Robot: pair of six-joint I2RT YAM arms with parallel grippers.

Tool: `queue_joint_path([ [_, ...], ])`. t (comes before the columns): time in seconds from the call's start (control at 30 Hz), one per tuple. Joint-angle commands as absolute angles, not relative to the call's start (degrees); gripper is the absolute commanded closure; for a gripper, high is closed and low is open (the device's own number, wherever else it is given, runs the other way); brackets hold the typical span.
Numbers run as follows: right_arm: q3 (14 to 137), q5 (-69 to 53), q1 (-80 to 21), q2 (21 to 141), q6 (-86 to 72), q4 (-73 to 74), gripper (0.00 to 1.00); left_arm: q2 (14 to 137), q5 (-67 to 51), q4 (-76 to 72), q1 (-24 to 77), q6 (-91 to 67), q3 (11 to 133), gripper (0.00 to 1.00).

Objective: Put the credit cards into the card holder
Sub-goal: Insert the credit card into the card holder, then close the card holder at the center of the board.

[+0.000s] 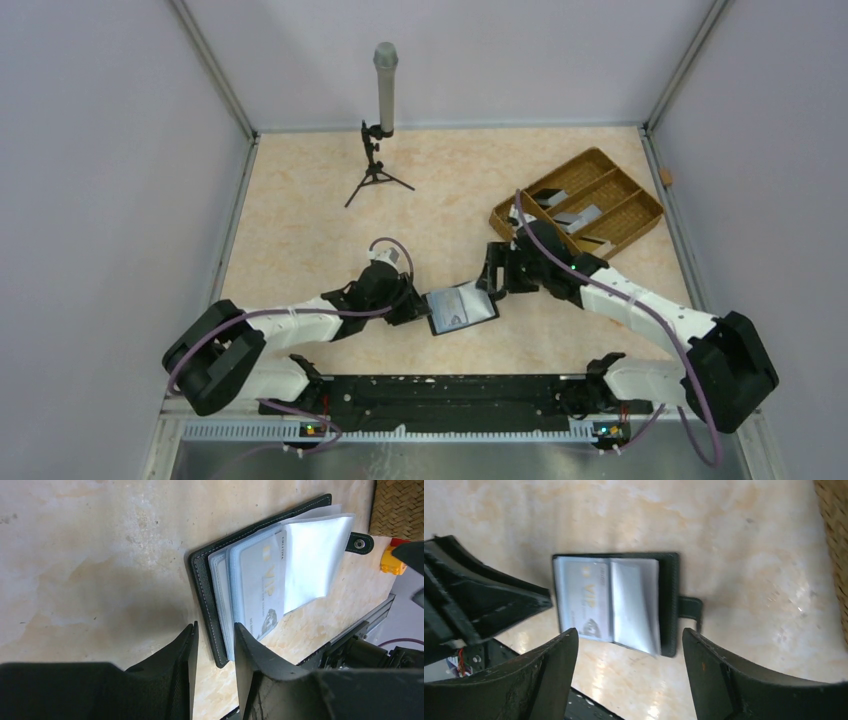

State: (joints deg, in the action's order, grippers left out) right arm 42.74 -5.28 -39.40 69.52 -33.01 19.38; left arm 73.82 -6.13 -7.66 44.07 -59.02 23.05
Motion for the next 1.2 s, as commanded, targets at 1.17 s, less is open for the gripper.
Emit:
queue_joint_path([
  [1.17,28.6,-21.5,-38.4,65.4,-33.6,-6.5,0.36,79.0,-11.1,-17.4,43.7,-61.3,21.8,0.64],
])
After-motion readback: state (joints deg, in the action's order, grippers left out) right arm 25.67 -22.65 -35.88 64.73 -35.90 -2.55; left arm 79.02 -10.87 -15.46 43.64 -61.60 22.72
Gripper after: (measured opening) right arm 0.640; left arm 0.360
